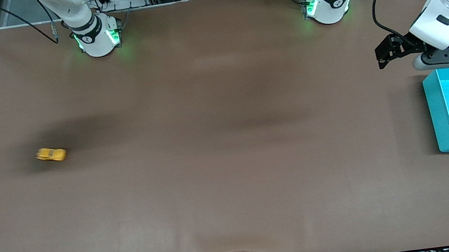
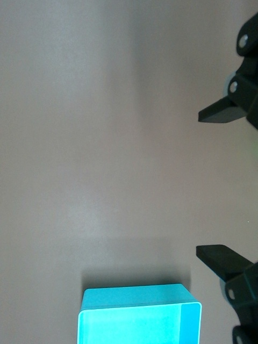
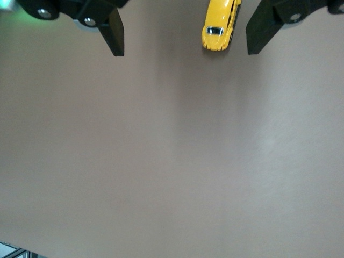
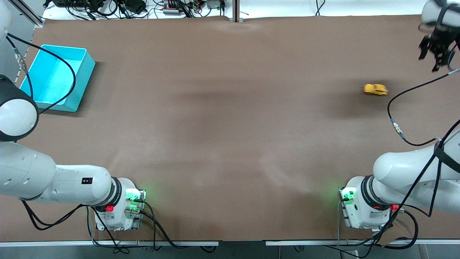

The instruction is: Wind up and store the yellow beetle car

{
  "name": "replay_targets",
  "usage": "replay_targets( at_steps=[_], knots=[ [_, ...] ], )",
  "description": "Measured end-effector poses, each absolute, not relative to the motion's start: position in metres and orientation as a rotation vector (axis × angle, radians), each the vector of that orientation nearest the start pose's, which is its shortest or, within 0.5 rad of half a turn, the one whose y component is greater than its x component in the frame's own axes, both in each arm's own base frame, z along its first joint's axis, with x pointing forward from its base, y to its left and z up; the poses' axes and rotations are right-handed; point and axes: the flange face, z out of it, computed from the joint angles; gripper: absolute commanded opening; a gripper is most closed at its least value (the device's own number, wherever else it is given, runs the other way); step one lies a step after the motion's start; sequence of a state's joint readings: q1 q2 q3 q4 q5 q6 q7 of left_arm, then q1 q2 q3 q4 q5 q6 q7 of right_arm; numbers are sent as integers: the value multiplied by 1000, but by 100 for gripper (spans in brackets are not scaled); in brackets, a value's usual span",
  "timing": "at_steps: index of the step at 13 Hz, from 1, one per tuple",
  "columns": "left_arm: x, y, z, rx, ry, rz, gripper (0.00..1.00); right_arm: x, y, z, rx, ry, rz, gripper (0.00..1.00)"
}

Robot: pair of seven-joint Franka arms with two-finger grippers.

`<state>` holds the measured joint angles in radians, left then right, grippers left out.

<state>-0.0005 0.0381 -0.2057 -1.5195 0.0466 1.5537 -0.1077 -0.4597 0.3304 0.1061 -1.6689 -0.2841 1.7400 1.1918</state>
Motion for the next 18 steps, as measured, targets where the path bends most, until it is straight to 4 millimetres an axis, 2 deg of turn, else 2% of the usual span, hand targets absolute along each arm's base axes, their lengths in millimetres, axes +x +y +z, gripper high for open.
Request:
replay_targets(
  at_steps=[1,2,4,6,8,11,13,18],
  knots=[
    [554,-108,626,-3099,151,-5,100,582,-231,429,-2598,2222,221,100],
    [554,-108,626,-3099,151,-5,100,588,-219,451,-2652,2098,201,100],
    [554,-108,626,-3099,151,-5,100,594,-194,481,-2790,1790,172,100],
    [554,-108,626,-3099,151,-5,100,598,-168,493,-2899,1543,163,100],
    [554,-108,627,-3099,151,-5,100,606,-137,495,-2972,1338,164,100],
    [554,-108,626,-3099,149,-5,100,615,-97,500,-2995,1172,137,100],
    [554,-108,626,-3099,149,-5,100,618,-91,512,-2957,1128,115,100],
    [554,-107,626,-3099,148,-5,100,621,-93,533,-2876,1107,95,100]
  ],
)
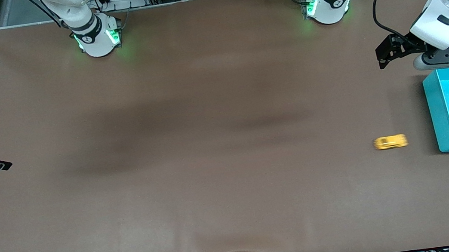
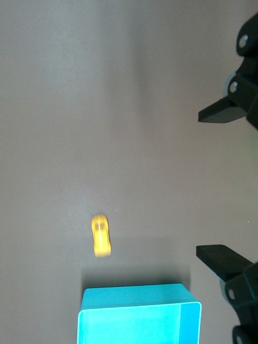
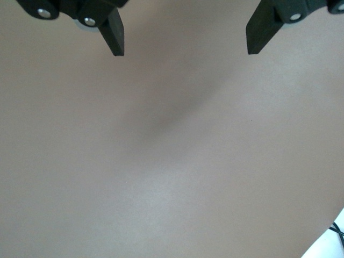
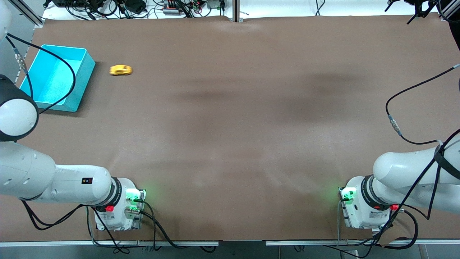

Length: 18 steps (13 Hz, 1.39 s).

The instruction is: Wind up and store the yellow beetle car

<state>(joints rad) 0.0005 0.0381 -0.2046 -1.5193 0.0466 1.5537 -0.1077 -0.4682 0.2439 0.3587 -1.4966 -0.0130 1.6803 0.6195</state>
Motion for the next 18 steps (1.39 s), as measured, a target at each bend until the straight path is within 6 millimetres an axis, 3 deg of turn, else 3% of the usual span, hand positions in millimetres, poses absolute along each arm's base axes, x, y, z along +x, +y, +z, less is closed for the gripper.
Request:
replay_targets(
  at_steps=[5,9,12,18],
  knots=[
    [555,-108,625,-3099,149,-1,100,626,-46,546,-2913,988,84,100],
    [572,-99,587,-3098,127,113,100,627,-40,555,-2914,968,57,100],
    [587,-63,558,-3098,33,211,100,626,-25,564,-2919,931,35,100],
    [611,15,490,-3098,-158,396,100,601,19,619,-2963,836,-78,100]
  ],
)
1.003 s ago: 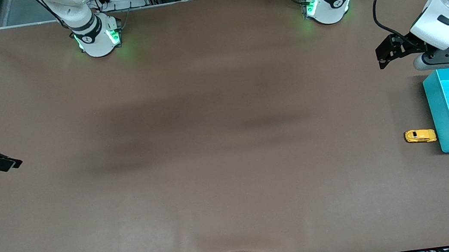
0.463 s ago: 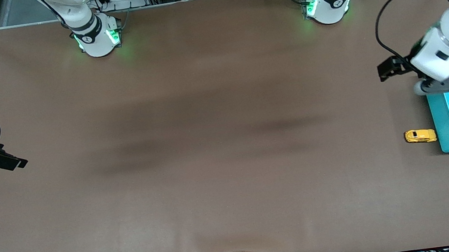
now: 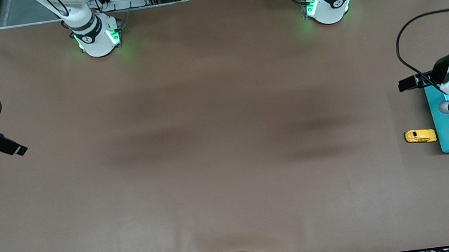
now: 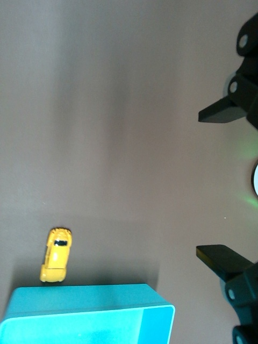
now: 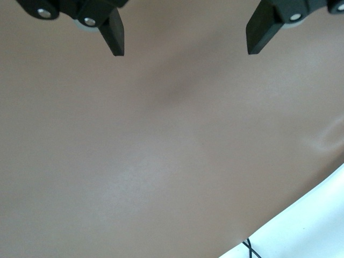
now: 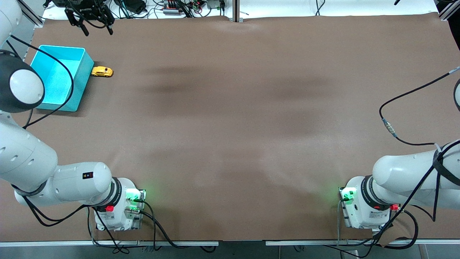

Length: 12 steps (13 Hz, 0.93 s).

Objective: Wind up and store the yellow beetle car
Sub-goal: 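Move the left gripper down over the yellow car beside the bin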

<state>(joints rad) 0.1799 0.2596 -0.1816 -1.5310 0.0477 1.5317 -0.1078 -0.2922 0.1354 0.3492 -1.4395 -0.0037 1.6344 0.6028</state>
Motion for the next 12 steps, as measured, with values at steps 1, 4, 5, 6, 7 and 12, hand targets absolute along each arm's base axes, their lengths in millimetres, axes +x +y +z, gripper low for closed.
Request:
replay_targets(
  at_steps=[1,4,5,6,7,12],
  knots=[
    [613,26,478,-3097,-182,428,100,599,21,622,-2971,833,-91,100],
    [620,40,449,-3053,-213,486,100,595,6,637,-2960,791,-156,100],
    [622,43,442,-3019,-248,482,100,592,-7,644,-2966,739,-178,100],
    [625,46,434,-2992,-312,477,100,589,-21,650,-2967,697,-191,100],
    [628,48,426,-2974,-383,472,100,585,-34,654,-2965,675,-199,100],
    [632,75,391,-2932,-697,352,100,583,-44,654,-3000,496,-196,100]
  ],
)
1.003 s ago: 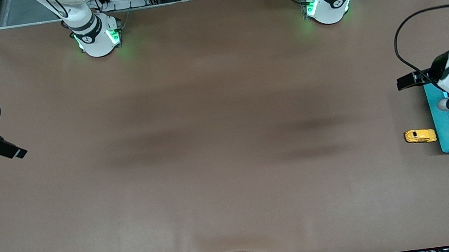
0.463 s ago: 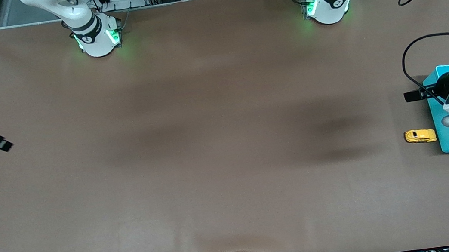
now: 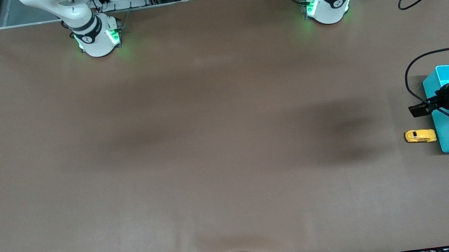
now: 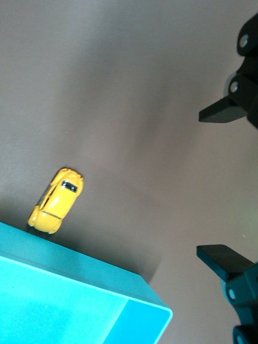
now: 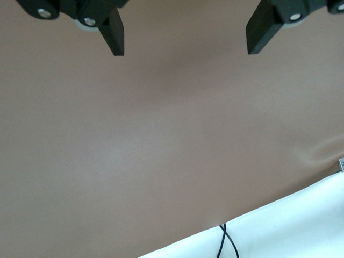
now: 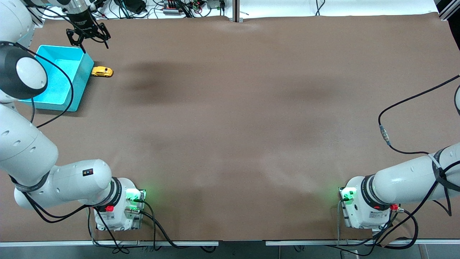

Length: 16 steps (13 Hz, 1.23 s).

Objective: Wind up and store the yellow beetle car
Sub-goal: 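Move the left gripper down over the yellow car beside the bin, then close the left gripper on the yellow car and lift it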

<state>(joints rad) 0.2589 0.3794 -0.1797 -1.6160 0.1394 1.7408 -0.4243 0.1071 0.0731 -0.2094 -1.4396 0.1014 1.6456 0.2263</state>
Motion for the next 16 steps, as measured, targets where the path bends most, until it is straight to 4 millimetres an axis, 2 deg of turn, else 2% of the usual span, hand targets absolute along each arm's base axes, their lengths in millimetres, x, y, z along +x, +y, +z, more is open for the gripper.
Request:
replay_targets(
  at_steps=[4,8,10,13,16],
  knots=[
    [617,78,353,-2858,-1016,193,100,581,-39,654,-3001,478,-174,100],
    [615,84,335,-2688,-1442,93,100,568,-48,651,-2990,498,-181,100],
    [617,97,321,-2588,-1652,44,100,566,-46,651,-3006,489,-183,100],
    [623,126,289,-2440,-1935,-25,100,566,-24,652,-3061,434,-195,100],
    [621,159,263,-2343,-2089,-49,100,566,-21,654,-3063,457,-201,100]
  ],
)
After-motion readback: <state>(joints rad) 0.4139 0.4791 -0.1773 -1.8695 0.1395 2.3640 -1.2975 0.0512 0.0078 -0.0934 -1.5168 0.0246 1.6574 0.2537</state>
